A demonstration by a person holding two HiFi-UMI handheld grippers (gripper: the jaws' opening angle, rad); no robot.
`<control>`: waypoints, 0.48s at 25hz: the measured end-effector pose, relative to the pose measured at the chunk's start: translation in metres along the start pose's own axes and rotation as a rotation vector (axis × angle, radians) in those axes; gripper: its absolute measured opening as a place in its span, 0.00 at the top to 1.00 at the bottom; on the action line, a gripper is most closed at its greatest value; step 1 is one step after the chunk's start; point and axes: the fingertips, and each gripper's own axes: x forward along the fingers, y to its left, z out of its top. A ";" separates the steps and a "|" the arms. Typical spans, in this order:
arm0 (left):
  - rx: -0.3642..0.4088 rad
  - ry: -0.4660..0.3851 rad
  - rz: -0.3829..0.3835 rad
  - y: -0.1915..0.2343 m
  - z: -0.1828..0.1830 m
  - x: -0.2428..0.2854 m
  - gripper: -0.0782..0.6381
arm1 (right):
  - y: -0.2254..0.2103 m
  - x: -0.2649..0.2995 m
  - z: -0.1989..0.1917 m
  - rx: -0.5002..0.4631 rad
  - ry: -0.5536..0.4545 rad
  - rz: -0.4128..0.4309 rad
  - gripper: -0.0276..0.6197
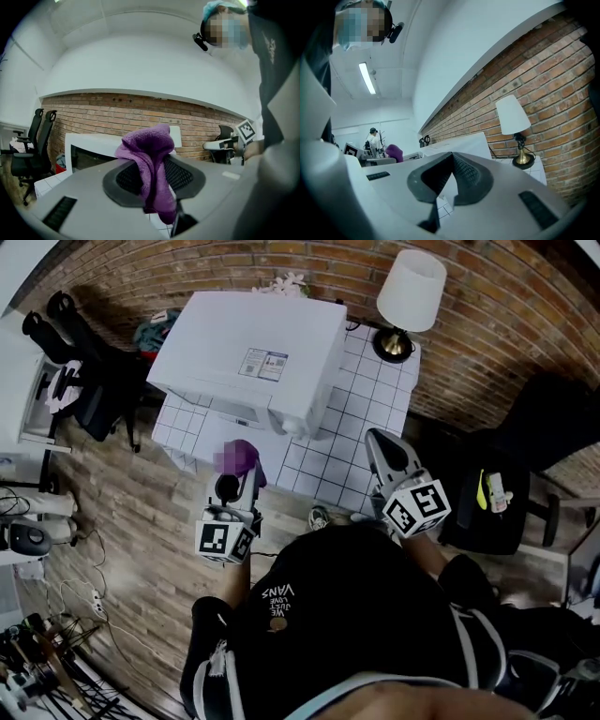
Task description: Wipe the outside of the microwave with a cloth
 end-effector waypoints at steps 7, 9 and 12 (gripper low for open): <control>0.026 -0.046 0.000 0.003 0.013 -0.002 0.70 | 0.006 -0.002 -0.001 -0.022 0.002 -0.012 0.96; 0.025 -0.050 0.004 0.002 0.014 -0.003 0.70 | 0.008 -0.001 0.000 -0.032 0.006 -0.011 0.96; 0.001 -0.047 0.011 0.001 0.013 -0.004 0.70 | 0.010 -0.001 0.001 -0.042 0.012 -0.007 0.96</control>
